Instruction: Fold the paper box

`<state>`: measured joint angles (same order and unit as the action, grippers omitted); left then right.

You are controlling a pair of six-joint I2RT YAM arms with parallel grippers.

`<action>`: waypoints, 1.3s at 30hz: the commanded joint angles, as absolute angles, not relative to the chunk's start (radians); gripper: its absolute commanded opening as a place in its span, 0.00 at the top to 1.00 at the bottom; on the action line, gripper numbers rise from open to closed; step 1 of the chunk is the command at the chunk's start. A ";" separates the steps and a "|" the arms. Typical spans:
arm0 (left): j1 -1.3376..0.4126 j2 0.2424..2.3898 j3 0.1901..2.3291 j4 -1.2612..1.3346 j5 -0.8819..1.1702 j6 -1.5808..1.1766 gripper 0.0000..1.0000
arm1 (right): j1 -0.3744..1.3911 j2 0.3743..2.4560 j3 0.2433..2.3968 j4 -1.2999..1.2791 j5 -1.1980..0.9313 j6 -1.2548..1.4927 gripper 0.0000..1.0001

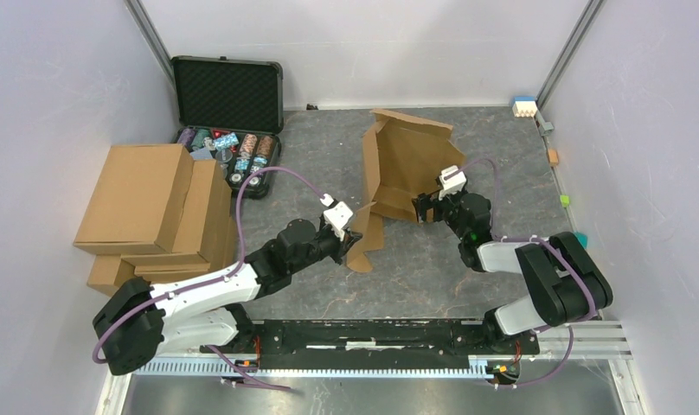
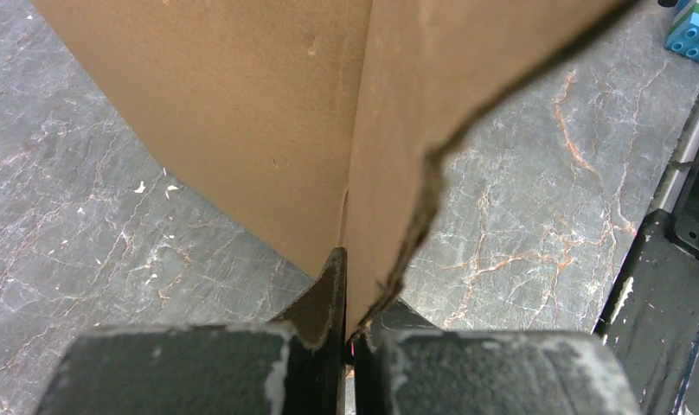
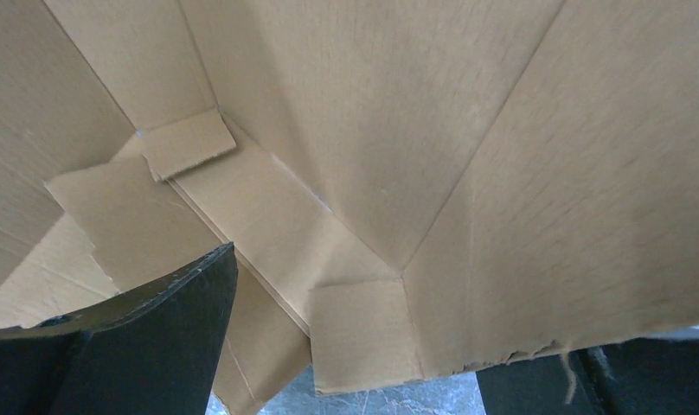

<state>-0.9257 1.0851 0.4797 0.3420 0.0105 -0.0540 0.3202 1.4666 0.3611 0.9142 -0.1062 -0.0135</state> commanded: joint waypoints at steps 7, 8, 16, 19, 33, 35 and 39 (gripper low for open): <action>-0.916 1.089 0.485 0.321 0.040 -0.081 0.98 | 0.397 1.532 0.426 0.807 -0.039 -0.138 0.02; -0.916 1.093 0.487 0.320 0.041 -0.083 0.98 | 0.407 1.539 0.435 0.796 -0.038 -0.149 0.02; -0.914 1.111 0.490 0.321 0.046 -0.084 0.98 | 0.433 1.572 0.489 0.730 -0.041 -0.192 0.02; -0.914 1.108 0.491 0.319 0.046 -0.086 0.98 | 0.451 1.582 0.509 0.693 -0.032 -0.209 0.02; -0.875 1.076 0.476 0.327 0.094 -0.117 0.98 | 0.472 1.586 0.515 0.656 -0.071 -0.256 0.02; -0.867 1.077 0.476 0.330 0.108 -0.123 0.98 | 0.483 1.597 0.523 0.644 -0.068 -0.266 0.02; -0.853 1.087 0.478 0.330 0.129 -0.130 0.98 | 0.495 1.626 0.551 0.609 -0.045 -0.269 0.02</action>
<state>-0.8661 1.0836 0.4793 0.3386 0.0841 -0.0772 0.4683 1.5909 0.5133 0.6712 -0.0154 -0.2539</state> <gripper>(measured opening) 0.050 0.979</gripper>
